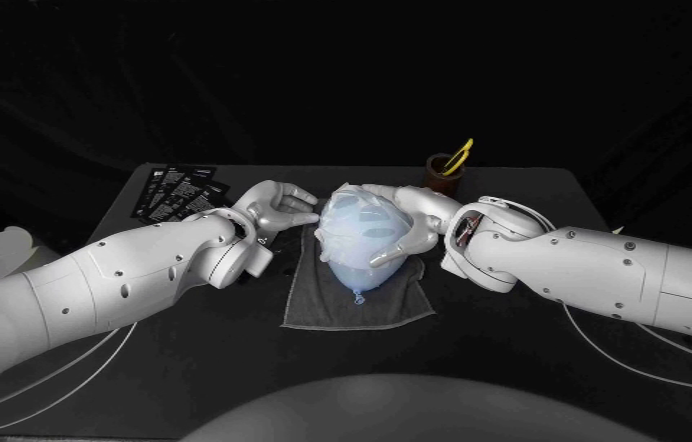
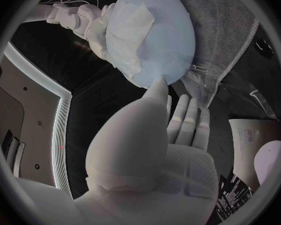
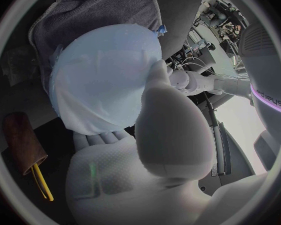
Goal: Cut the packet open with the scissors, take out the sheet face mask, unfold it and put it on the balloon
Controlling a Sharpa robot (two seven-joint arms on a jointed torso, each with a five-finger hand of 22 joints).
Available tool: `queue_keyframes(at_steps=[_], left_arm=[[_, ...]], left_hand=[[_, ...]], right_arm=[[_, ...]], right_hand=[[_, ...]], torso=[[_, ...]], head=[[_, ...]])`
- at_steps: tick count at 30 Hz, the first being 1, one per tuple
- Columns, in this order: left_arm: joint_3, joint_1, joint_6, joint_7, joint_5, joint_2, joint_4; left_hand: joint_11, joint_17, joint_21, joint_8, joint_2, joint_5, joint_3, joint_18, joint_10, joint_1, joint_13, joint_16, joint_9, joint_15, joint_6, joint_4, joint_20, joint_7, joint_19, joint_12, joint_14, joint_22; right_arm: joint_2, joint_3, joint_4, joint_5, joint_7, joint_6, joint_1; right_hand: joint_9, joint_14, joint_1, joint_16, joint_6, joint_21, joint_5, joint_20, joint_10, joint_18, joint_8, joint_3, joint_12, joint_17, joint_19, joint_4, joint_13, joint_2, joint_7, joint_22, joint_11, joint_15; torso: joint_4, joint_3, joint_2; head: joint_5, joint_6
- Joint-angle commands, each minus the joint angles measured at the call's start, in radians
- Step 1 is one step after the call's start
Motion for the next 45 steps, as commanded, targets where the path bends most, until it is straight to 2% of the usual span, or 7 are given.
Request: queue_keyframes(at_steps=[1,17,21,24,27,37,45], left_arm=[[0.001,0.000,-0.037,-0.014,-0.032,-0.002,-0.001],[0.006,0.000,-0.033,0.149,0.123,-0.052,0.048],[0.009,0.000,0.000,0.188,0.141,-0.073,0.079],[0.009,0.000,0.015,0.191,0.100,-0.083,0.101],[0.007,-0.002,0.015,0.182,0.054,-0.086,0.120],[0.005,-0.021,-0.014,0.102,-0.070,-0.074,0.138],[0.005,-0.033,-0.060,0.018,-0.114,-0.040,0.110]], left_hand=[[0.001,0.001,0.005,0.005,0.003,-0.005,0.006,0.006,0.008,0.010,-0.001,0.005,0.000,0.001,0.006,-0.001,-0.003,0.117,0.007,0.003,0.004,0.001],[0.005,-0.004,-0.006,-0.002,0.016,-0.004,0.054,0.001,0.003,-0.014,-0.003,-0.011,-0.010,0.005,0.006,0.007,-0.002,0.122,-0.028,-0.008,-0.033,-0.005],[0.015,-0.023,-0.011,-0.016,-0.066,-0.005,-0.004,-0.014,-0.037,-0.145,-0.004,-0.050,-0.019,0.020,-0.028,0.070,-0.001,0.127,-0.077,-0.029,-0.150,-0.008],[0.020,-0.034,-0.013,-0.014,-0.182,0.000,-0.232,-0.016,-0.063,-0.244,-0.002,-0.071,-0.021,0.027,-0.052,0.078,0.000,0.129,-0.121,-0.037,-0.220,-0.011],[0.023,-0.040,-0.013,-0.012,-0.228,0.002,-0.278,-0.016,-0.082,-0.298,-0.003,-0.083,-0.021,0.031,-0.070,0.080,0.001,0.130,-0.137,-0.042,-0.261,-0.011],[0.027,-0.045,-0.014,-0.009,-0.237,0.001,-0.289,-0.016,-0.106,-0.322,-0.002,-0.092,-0.021,0.037,-0.092,0.079,0.001,0.131,-0.150,-0.049,-0.298,-0.012],[0.025,-0.038,-0.007,0.013,-0.223,0.002,-0.267,-0.014,-0.098,-0.233,0.003,-0.081,-0.013,0.034,-0.097,0.078,0.000,0.131,-0.123,-0.032,-0.265,-0.007]], right_arm=[[0.000,-0.008,0.002,-0.002,-0.011,0.054,-0.011],[0.001,-0.008,0.001,0.010,0.006,0.030,-0.012],[0.001,-0.008,0.000,0.015,0.010,0.027,-0.012],[0.001,-0.008,-0.001,0.017,0.010,0.027,-0.013],[0.001,-0.008,-0.001,0.018,0.009,0.029,-0.014],[0.000,-0.008,-0.001,0.019,0.005,0.033,-0.015],[0.000,-0.008,0.001,0.019,0.004,0.035,-0.016]], right_hand=[[0.001,0.000,0.004,-0.005,0.010,0.004,-0.003,0.003,0.001,0.018,0.004,0.003,0.003,-0.001,0.007,0.000,0.001,0.009,0.158,0.001,0.005,0.008],[0.006,0.013,0.008,-0.002,0.024,0.006,-0.004,0.003,0.018,0.018,0.009,0.019,0.006,0.001,0.010,-0.001,0.003,0.024,0.159,0.002,0.009,0.008],[0.006,0.013,0.008,-0.002,0.024,0.006,-0.004,0.003,0.018,0.018,0.009,0.019,0.006,0.001,0.010,-0.001,0.003,0.024,0.159,0.002,0.009,0.008],[0.007,0.012,0.009,-0.002,0.025,0.006,-0.004,0.003,0.019,0.018,0.009,0.021,0.006,0.001,0.010,-0.001,0.003,0.025,0.159,0.002,0.009,0.008],[0.007,0.012,0.009,-0.002,0.025,0.006,-0.004,0.003,0.019,0.018,0.009,0.021,0.006,0.001,0.010,-0.001,0.003,0.025,0.159,0.002,0.009,0.008],[0.007,0.012,0.009,-0.002,0.025,0.006,-0.004,0.003,0.019,0.018,0.009,0.021,0.006,0.001,0.010,-0.001,0.003,0.025,0.159,0.002,0.009,0.008],[0.007,0.011,0.009,-0.002,0.026,0.006,-0.004,0.003,0.019,0.018,0.009,0.023,0.006,0.001,0.010,-0.001,0.003,0.026,0.159,0.002,0.009,0.008]], torso=[[0.0009,-0.0009,0.000],[0.0012,-0.0008,0.000],[0.0007,0.0004,-0.001],[0.0012,0.0004,-0.001],[0.0016,-0.0002,-0.001],[0.0008,-0.0008,0.001],[-0.0004,0.0001,0.001]], head=[[0.000,0.000],[0.005,0.000],[0.009,0.000],[0.009,0.000],[0.012,0.000],[0.009,0.000],[0.010,0.000]])
